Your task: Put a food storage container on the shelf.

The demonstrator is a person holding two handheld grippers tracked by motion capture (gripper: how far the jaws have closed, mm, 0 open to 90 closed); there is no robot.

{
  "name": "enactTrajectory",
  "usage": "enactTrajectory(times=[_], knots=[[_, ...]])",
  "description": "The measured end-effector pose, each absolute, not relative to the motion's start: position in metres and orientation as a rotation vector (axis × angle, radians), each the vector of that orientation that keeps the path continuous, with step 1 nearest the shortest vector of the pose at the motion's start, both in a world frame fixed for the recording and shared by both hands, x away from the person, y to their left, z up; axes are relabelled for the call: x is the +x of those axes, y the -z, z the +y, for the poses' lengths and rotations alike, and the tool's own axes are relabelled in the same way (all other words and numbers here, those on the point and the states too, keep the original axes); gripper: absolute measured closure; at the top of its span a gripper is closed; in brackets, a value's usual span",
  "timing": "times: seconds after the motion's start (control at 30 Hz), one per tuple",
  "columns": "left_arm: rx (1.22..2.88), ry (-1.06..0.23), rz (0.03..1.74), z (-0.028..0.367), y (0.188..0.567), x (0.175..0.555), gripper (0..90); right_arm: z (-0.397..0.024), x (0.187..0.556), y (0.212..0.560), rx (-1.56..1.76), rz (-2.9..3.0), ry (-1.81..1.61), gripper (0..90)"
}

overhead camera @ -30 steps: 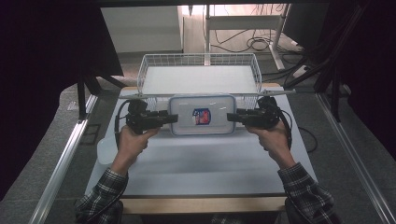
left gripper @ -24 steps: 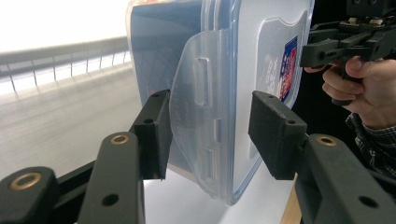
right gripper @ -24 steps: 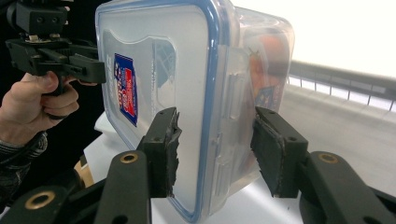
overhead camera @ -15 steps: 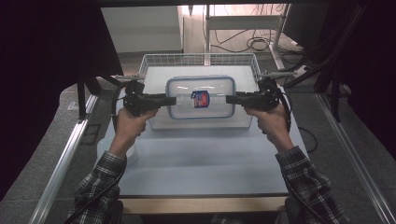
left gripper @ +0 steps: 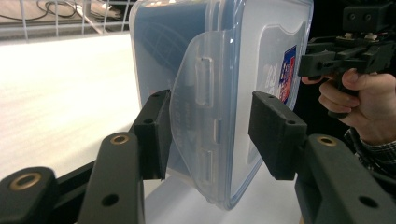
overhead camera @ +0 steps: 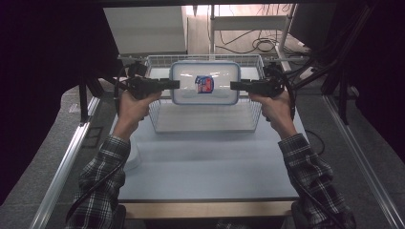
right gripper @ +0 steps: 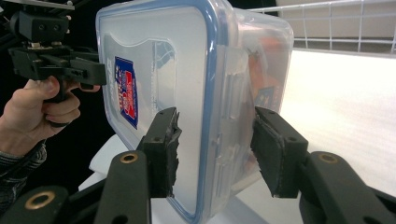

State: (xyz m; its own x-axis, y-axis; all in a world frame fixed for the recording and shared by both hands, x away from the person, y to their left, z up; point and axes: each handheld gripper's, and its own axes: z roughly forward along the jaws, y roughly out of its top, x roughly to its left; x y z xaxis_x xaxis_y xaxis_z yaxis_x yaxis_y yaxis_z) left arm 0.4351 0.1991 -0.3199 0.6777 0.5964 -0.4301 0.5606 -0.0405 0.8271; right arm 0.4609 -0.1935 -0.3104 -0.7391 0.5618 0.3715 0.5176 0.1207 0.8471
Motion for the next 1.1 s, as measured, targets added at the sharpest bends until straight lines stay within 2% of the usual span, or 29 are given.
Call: enactTrajectory(times=[0.5, 0.7, 0.77, 0.83, 1.1], knots=[[1.636, 0.016, 0.98, 0.208, 0.324, 0.473, 50.0, -0.184, 0.493, 0.301, 1.176, 2.305, -1.696, 51.4], [1.644, -0.005, 0.983, 0.208, 0.323, 0.477, 49.1, -0.182, 0.499, 0.303, 1.177, 2.298, -1.688, 50.3], [1.652, 0.0, 0.977, 0.207, 0.325, 0.478, 46.9, -0.181, 0.498, 0.304, 1.161, 2.294, -1.686, 49.6], [1.671, -0.01, 0.975, 0.206, 0.327, 0.478, 40.3, -0.18, 0.497, 0.304, 1.149, 2.295, -1.668, 48.8], [1.698, -0.033, 0.98, 0.201, 0.328, 0.478, 42.5, -0.18, 0.496, 0.305, 1.14, 2.292, -1.656, 47.8]])
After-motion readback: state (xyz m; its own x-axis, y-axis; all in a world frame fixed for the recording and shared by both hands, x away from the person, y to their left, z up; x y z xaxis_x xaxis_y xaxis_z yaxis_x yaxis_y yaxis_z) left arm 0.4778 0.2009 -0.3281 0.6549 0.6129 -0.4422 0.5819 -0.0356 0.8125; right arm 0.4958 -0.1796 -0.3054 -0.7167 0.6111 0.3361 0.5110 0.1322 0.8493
